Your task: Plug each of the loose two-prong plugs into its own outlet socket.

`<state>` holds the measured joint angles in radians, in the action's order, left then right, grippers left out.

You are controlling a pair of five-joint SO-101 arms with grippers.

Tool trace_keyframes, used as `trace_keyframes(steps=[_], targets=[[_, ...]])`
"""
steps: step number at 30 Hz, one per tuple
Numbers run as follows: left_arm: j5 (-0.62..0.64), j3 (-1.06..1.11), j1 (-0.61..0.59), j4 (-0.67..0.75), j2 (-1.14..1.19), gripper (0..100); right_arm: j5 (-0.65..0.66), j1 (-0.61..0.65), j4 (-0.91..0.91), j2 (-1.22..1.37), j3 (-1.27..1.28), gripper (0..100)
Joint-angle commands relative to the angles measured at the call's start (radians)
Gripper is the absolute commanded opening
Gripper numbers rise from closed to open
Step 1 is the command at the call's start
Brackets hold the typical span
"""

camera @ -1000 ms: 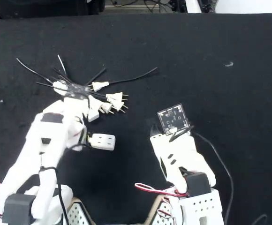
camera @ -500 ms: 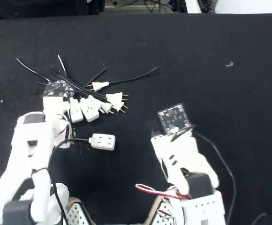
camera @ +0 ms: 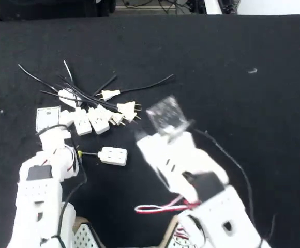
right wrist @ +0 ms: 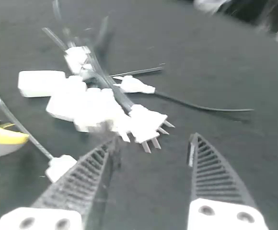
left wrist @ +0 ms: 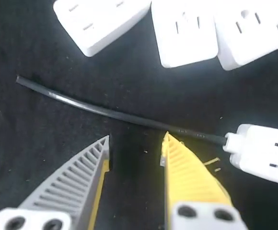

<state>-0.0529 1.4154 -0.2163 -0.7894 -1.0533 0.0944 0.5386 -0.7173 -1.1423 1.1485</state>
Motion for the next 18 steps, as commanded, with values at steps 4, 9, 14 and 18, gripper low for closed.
trace_keyframes(steps=[4, 9, 14, 18], targets=[[0.017, 0.051, -0.012, 0.038, -0.118, 18, -0.063, 0.117, 0.328, 0.367, -0.125, 22.9], [0.017, 0.051, -0.012, 0.017, -0.129, 18, -0.063, 0.115, 0.439, 0.631, -0.226, 22.9], [0.017, 0.053, -0.024, 0.017, -0.130, 18, -0.063, 0.112, 0.437, 0.905, -0.410, 22.9], [0.021, 0.044, -0.113, 0.017, -0.124, 18, -0.063, 0.086, 0.436, 1.079, -0.522, 22.9]])
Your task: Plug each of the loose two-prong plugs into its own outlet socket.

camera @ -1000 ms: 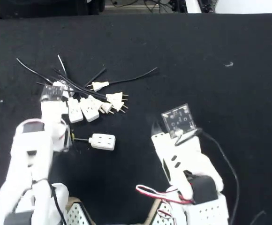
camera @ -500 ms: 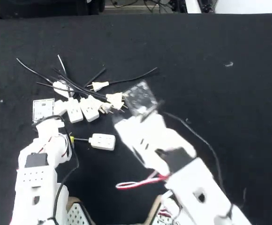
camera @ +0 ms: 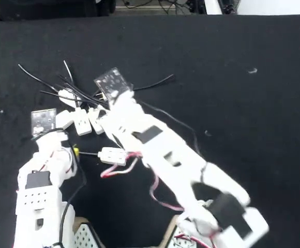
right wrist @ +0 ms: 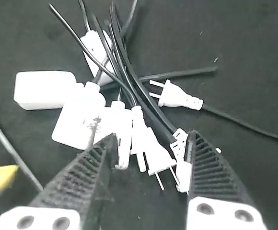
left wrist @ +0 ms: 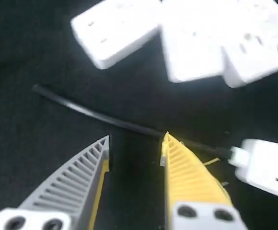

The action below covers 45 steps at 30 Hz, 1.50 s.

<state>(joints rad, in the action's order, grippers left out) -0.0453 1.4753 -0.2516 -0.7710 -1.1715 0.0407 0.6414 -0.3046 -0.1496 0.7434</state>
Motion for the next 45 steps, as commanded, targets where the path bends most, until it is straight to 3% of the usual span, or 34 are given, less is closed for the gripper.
trace_keyframes(steps=[1, 10, 22, 27, 32, 38, 45], targets=[[0.029, -0.016, -0.096, -0.002, -0.011, 18, -0.009, -0.017, 0.023, 0.122, -0.139, 22.9], [0.054, -0.018, -0.114, -0.002, -0.014, 18, 0.023, -0.014, -0.015, 0.355, -0.315, 22.9], [0.054, -0.018, -0.114, -0.002, -0.014, 18, 0.087, -0.037, -0.473, 0.621, -0.754, 22.9], [0.054, -0.018, -0.114, -0.002, -0.014, 18, 0.264, -0.034, -0.651, 0.685, -0.854, 17.9], [0.054, -0.018, -0.114, -0.002, -0.014, 18, 0.316, -0.044, -0.677, 0.691, -0.862, 0.6], [0.054, -0.018, -0.114, -0.002, -0.014, 18, 0.315, -0.061, -0.758, 0.588, -0.822, 1.1], [0.054, -0.018, -0.114, -0.002, -0.015, 18, 0.253, -0.100, -0.674, 0.262, -0.496, 1.1]])
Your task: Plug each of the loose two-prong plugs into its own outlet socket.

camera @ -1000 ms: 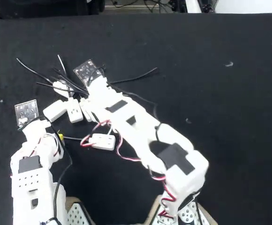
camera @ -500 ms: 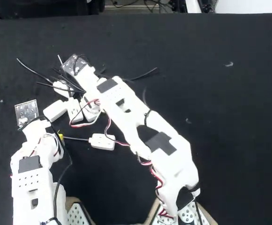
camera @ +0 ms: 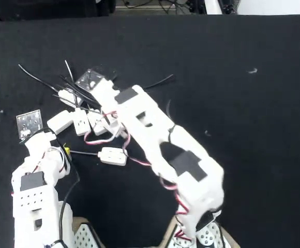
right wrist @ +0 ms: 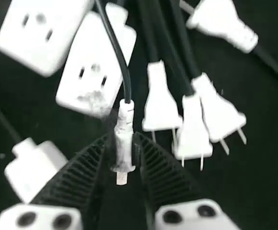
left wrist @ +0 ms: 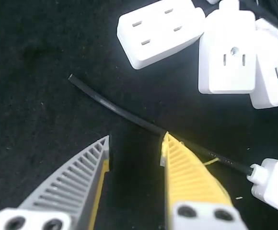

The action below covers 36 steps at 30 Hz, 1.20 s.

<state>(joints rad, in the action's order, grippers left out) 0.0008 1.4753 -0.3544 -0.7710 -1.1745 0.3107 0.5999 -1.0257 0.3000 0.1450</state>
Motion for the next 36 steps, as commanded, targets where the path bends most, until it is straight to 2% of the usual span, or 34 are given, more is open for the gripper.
trace_keyframes(steps=[1, 5, 8, 12, 16, 18, 22, 26, 32, 36], targets=[[0.008, -0.018, -0.012, -0.002, -0.012, 18, -0.015, -0.075, 0.058, -0.243, 0.147, 1.1], [0.008, -0.018, -0.012, 0.000, -0.012, 18, -0.008, -0.163, 0.058, -0.446, 0.277, 1.1], [0.008, -0.018, -0.012, 0.000, -0.012, 18, 0.058, -0.232, -0.009, -0.558, 0.343, 1.1], [0.008, -0.018, -0.012, 0.000, -0.012, 18, 0.144, -0.350, -0.133, -0.610, 0.427, 1.1], [0.008, -0.018, -0.012, 0.000, -0.012, 18, 0.232, -0.482, -0.144, -0.610, 0.519, 1.6], [0.008, -0.018, -0.012, 0.000, -0.012, 18, 0.313, -0.500, -0.153, -0.616, 0.572, 6.6], [0.008, -0.018, -0.012, 0.000, -0.012, 18, 0.439, -0.503, -0.160, -0.653, 0.634, 23.0], [0.006, -0.018, -0.012, 0.000, -0.012, 18, 0.526, -0.563, -0.150, -0.765, 0.638, 20.7], [0.006, -0.016, -0.012, 0.000, -0.012, 18, 0.763, -0.700, 0.077, -0.808, 0.765, 12.0], [0.006, -0.016, -0.012, 0.000, -0.012, 18, 0.815, -0.727, 0.307, -0.736, 0.894, 10.9]])
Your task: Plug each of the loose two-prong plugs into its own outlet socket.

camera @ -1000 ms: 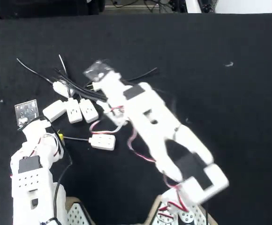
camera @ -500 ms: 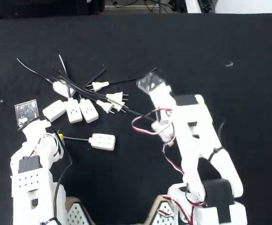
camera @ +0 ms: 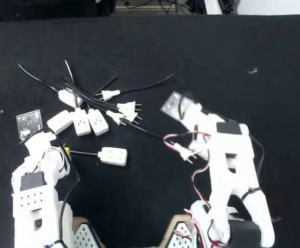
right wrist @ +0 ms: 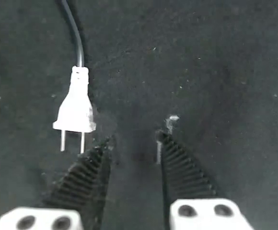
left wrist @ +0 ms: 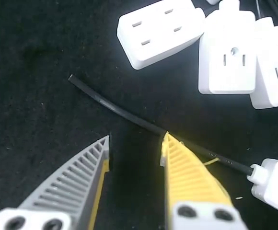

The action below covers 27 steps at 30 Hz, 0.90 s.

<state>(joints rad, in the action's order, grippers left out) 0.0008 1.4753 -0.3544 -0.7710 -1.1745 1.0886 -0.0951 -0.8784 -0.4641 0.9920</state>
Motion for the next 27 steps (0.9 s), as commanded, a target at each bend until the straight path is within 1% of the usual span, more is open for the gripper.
trace_keyframes(steps=[1, 3, 6, 12, 16, 21, 24, 25, 27], targets=[[0.006, -0.016, -0.012, 0.000, -0.012, 18, 0.035, -0.034, 0.206, 0.050, 0.058, 10.9], [0.006, -0.016, -0.012, 0.000, -0.012, 18, 0.032, -0.029, 0.249, 0.096, 0.062, 10.9], [0.006, -0.016, -0.012, 0.000, -0.012, 18, 0.035, -0.003, 0.213, 0.133, 0.056, 10.9], [0.006, -0.016, -0.012, 0.000, -0.012, 18, 0.038, 0.135, -0.021, 0.068, 0.056, 10.9], [0.006, -0.016, -0.012, 0.000, -0.012, 18, 0.029, 0.242, -0.117, -0.045, 0.064, 10.9], [0.006, -0.016, -0.012, 0.000, -0.012, 18, -0.051, 0.382, -0.176, -0.137, 0.065, 10.9], [0.006, -0.016, -0.012, 0.000, -0.012, 18, -0.104, 0.400, -0.169, -0.157, 0.045, 11.0], [0.006, -0.016, -0.012, 0.000, -0.012, 18, -0.141, 0.400, -0.170, -0.159, 0.028, 11.0], [0.006, -0.016, -0.012, 0.000, -0.012, 18, -0.261, 0.399, -0.175, -0.160, -0.008, 12.1]])
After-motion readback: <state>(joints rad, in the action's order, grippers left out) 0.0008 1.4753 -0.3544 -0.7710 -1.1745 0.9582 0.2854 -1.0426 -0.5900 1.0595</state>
